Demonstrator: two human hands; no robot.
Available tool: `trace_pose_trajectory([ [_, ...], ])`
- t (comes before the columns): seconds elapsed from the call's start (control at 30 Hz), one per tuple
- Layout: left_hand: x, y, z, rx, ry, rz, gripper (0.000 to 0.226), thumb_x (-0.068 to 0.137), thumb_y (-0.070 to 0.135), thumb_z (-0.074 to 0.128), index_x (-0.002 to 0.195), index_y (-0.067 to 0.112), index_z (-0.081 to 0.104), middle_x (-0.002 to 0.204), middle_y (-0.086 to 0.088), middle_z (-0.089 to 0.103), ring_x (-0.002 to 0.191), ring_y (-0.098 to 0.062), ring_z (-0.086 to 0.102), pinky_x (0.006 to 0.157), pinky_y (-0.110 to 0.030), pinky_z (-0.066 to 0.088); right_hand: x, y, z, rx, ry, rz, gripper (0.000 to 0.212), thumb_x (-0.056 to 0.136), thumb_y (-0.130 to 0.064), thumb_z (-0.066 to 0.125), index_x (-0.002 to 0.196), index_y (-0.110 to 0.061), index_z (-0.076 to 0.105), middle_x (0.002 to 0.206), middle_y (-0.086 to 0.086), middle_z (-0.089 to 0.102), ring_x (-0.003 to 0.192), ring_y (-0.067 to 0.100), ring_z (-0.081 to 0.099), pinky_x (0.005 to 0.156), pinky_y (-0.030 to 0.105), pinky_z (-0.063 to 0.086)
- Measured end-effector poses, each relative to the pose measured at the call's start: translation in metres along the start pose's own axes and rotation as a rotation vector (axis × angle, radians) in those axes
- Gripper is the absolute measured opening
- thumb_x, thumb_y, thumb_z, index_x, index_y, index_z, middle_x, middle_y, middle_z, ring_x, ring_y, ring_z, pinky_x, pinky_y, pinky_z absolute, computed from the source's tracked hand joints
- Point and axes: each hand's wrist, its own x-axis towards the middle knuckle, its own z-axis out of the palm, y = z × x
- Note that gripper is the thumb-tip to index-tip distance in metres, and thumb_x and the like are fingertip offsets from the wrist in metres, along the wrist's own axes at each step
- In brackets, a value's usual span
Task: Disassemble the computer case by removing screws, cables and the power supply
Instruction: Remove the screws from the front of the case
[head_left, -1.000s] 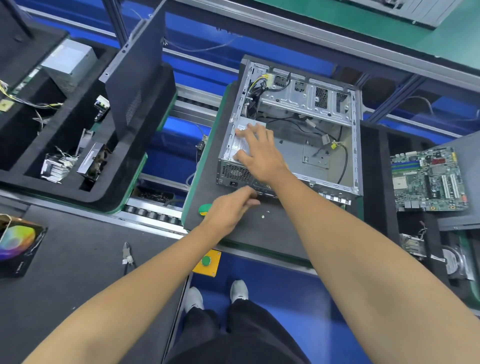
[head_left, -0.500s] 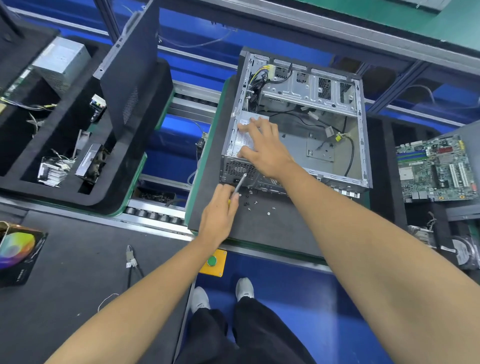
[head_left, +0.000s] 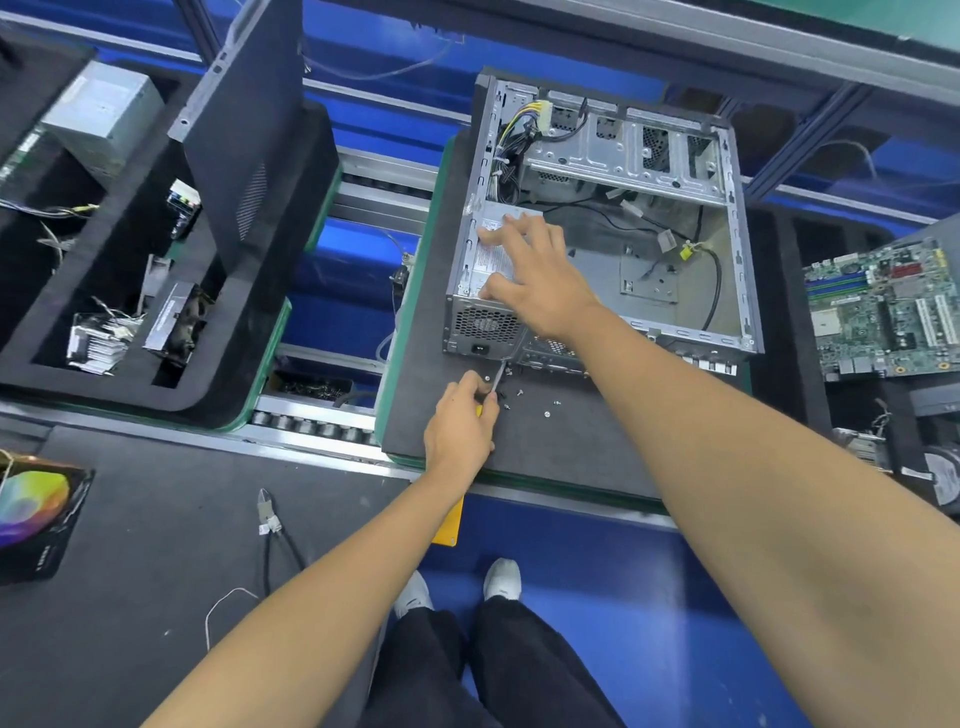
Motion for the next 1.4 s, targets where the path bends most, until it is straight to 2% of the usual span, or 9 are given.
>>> trace_pose_trajectory([
  [0.27, 0.0033, 0.0052, 0.0002, 0.036, -0.015, -0.027, 0.014, 0.104, 0.035, 0.051, 0.093, 0.027, 0.048, 0.095, 0.002, 0.060, 0.041, -0.011, 0.061, 0.054, -0.028, 0.042, -0.0008, -0.0025, -0.0029, -0.001, -0.009, -0.011, 0.057, 0.090, -0.042, 0.055, 0.145, -0.031, 0.045, 0.151, -0.002, 0.032, 0.143, 0.017, 0.018, 0.102, 0.049, 0.044],
  [0.53, 0.0023, 0.0029, 0.0027, -0.014, -0.015, -0.070, 0.012, 0.103, 0.031, 0.051, 0.093, 0.025, 0.048, 0.089, -0.006, 0.066, 0.041, -0.012, 0.061, 0.053, -0.027, 0.040, -0.0009, -0.0018, -0.0032, -0.007, -0.017, -0.025, 0.055, 0.093, -0.039, 0.056, 0.146, -0.031, 0.043, 0.153, -0.001, 0.030, 0.143, 0.018, 0.016, 0.105, 0.046, 0.041],
  [0.93, 0.0005, 0.0038, 0.0066, 0.051, 0.032, -0.050, 0.014, 0.103, 0.032, 0.052, 0.090, 0.029, 0.048, 0.088, -0.002, 0.063, 0.040, -0.011, 0.058, 0.050, -0.026, 0.035, -0.0009, -0.0021, -0.0035, -0.001, -0.027, -0.040, 0.056, 0.093, -0.041, 0.055, 0.147, -0.028, 0.042, 0.154, 0.002, 0.030, 0.144, 0.021, 0.016, 0.108, 0.049, 0.040],
  [1.13, 0.0009, 0.0068, 0.0069, 0.090, 0.037, -0.024, 0.017, 0.102, 0.033, 0.052, 0.087, 0.033, 0.045, 0.090, 0.003, 0.057, 0.040, -0.013, 0.058, 0.051, -0.026, 0.038, -0.0014, -0.0024, -0.0043, 0.010, -0.024, -0.046, 0.057, 0.093, -0.042, 0.055, 0.147, -0.027, 0.043, 0.154, 0.003, 0.030, 0.144, 0.022, 0.016, 0.108, 0.049, 0.040],
  [1.4, 0.0009, 0.0046, 0.0078, 0.073, 0.039, -0.030, 0.015, 0.102, 0.031, 0.053, 0.088, 0.029, 0.047, 0.088, -0.001, 0.060, 0.040, -0.011, 0.058, 0.049, -0.025, 0.035, -0.0021, -0.0022, -0.0053, -0.001, -0.022, -0.051, 0.056, 0.094, -0.041, 0.054, 0.147, -0.027, 0.042, 0.153, 0.004, 0.031, 0.144, 0.023, 0.017, 0.109, 0.048, 0.039],
])
